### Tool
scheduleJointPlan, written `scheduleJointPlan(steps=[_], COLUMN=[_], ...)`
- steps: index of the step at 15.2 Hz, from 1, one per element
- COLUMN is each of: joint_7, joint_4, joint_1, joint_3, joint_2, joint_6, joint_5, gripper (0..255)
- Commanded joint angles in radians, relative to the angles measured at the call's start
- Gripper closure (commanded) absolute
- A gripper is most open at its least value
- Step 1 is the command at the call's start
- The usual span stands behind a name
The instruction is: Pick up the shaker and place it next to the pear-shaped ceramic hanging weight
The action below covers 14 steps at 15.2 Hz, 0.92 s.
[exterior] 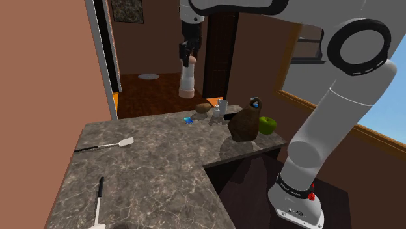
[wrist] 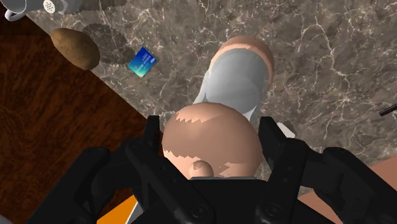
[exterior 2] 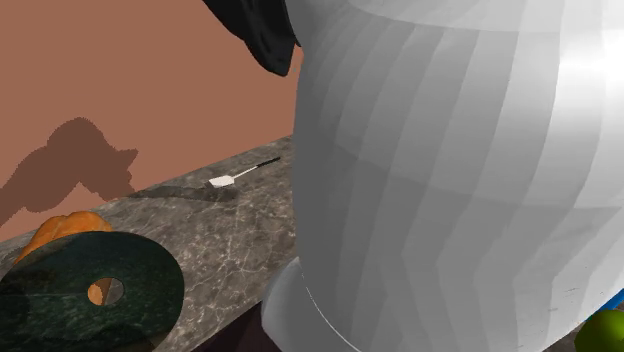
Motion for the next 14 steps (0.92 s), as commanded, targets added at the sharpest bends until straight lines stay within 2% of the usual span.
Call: scheduleJointPlan(steps=[1,8,14], joint_7=[-0.053,-0.215,-0.347], joint_4=[-0.005,0.002,0.058], joint_1=[-0.021,-0.089,-0.147], joint_3=[-0.032,-0.133,-0.208], joint_2=[-0.002,0.019,0.078], joint_6=[0.016,0.065,0.093], joint_5=[0.004,0.015,0.023], gripper=[255,255,255])
